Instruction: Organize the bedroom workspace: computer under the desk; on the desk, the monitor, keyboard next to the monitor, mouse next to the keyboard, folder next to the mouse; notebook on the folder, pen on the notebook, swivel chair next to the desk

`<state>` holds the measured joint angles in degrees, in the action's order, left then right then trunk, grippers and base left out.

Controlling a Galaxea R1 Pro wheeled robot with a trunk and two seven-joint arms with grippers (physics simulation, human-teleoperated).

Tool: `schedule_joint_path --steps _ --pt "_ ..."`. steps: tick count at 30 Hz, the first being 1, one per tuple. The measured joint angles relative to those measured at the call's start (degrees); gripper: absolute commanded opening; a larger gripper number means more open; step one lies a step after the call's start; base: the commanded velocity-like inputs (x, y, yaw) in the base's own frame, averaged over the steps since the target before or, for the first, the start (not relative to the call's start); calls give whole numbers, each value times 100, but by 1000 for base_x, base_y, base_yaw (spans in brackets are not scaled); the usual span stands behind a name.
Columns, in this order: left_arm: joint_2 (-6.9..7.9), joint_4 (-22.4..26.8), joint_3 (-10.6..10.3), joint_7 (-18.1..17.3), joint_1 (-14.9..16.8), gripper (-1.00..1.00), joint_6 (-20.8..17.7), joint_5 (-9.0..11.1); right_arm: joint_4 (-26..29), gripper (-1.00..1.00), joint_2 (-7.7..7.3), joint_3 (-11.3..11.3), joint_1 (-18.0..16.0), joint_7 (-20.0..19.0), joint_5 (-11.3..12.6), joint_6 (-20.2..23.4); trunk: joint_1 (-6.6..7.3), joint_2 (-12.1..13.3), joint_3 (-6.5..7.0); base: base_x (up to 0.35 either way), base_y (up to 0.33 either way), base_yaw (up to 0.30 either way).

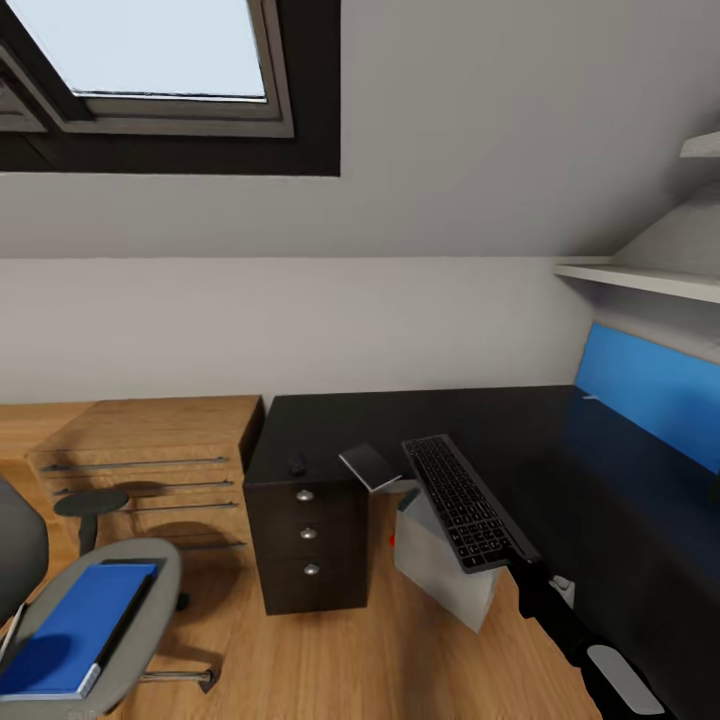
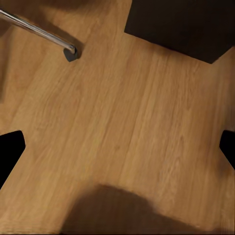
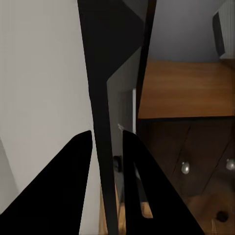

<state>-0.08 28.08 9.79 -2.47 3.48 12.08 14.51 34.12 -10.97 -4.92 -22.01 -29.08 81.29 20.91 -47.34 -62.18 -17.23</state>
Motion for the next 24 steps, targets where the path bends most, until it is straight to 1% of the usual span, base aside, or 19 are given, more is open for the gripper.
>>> schedule_joint_path --steps 24 --pt "0 0 0 0 0 100 -4 -2 -1 -100 6 -10 0 -26 7 1 0 0 0 -332 0 0"
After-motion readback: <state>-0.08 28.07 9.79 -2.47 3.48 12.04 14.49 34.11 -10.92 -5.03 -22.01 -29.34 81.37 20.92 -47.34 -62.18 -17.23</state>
